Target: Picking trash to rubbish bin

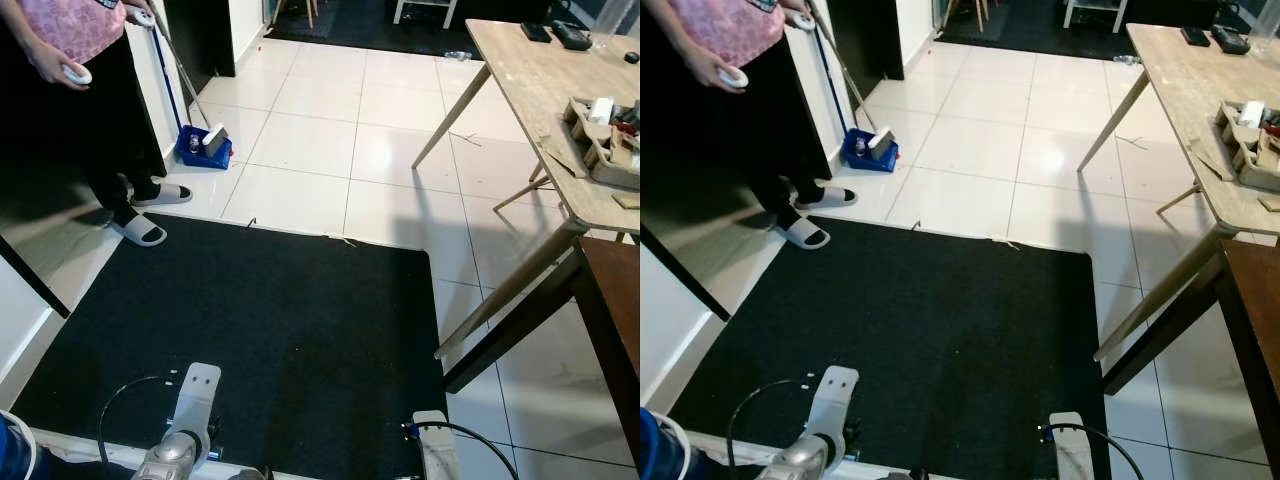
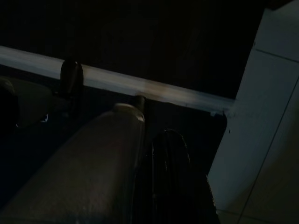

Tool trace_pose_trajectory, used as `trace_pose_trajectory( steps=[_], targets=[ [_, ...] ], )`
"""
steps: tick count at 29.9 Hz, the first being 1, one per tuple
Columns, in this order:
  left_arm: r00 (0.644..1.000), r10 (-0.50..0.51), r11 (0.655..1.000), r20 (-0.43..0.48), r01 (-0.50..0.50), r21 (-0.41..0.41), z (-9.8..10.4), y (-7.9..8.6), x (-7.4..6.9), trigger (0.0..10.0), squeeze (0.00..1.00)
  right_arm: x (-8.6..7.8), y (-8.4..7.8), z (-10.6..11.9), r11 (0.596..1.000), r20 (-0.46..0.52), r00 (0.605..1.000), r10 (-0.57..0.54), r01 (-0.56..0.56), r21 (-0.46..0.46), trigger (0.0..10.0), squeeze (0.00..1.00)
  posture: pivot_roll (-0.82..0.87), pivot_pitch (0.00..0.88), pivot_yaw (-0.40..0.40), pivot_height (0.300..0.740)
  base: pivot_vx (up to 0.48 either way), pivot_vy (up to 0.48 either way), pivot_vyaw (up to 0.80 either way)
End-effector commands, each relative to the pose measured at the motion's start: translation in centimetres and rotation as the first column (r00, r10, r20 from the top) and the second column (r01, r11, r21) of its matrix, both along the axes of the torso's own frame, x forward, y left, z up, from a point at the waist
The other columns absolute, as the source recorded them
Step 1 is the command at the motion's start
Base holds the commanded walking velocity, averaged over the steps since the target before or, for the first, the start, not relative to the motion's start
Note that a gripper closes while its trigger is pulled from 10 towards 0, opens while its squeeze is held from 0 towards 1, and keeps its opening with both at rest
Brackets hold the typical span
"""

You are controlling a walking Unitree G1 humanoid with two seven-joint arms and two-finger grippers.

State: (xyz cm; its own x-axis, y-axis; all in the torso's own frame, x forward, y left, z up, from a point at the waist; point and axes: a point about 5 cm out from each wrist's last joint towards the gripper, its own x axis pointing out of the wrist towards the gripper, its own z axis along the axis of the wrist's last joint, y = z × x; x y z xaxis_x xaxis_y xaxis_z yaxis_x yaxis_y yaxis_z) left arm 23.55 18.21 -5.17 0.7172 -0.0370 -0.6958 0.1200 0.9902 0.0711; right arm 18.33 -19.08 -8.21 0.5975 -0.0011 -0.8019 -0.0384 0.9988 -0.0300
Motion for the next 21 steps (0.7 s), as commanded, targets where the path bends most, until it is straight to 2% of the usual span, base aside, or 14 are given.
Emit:
trace_pose_trajectory(
  steps=[1, 17, 21],
  targets=[
    [1.000, 0.008, 1.000, -0.020, -0.008, -0.016, -0.44, -0.21, -0.61, 10.0, 0.00, -0.28, 0.00, -0.13, 1.000, -0.004, 1.000, -0.022, 0.022, 0.008, 10.0, 0.00, 0.02, 0.169, -0.016, 0.740, 0.000, 0.000, 0.00],
    [1.000, 0.014, 0.999, -0.003, -0.014, -0.037, -0.22, -0.23, -0.32, 10.0, 0.00, 0.08, 0.28, 0.05, 1.000, 0.014, 1.000, -0.023, 0.023, 0.010, 10.0, 0.00, 0.02, 0.169, -0.016, 0.740, 0.000, 0.000, 0.00],
    [1.000, 0.015, 0.999, 0.002, -0.015, -0.046, -0.17, -0.25, -0.28, 10.0, 0.00, 0.14, 0.31, 0.09, 1.000, 0.017, 1.000, -0.023, 0.023, 0.011, 10.0, 0.00, 0.02, 0.170, -0.016, 0.740, 0.381, 0.000, 0.00]
  ],
)
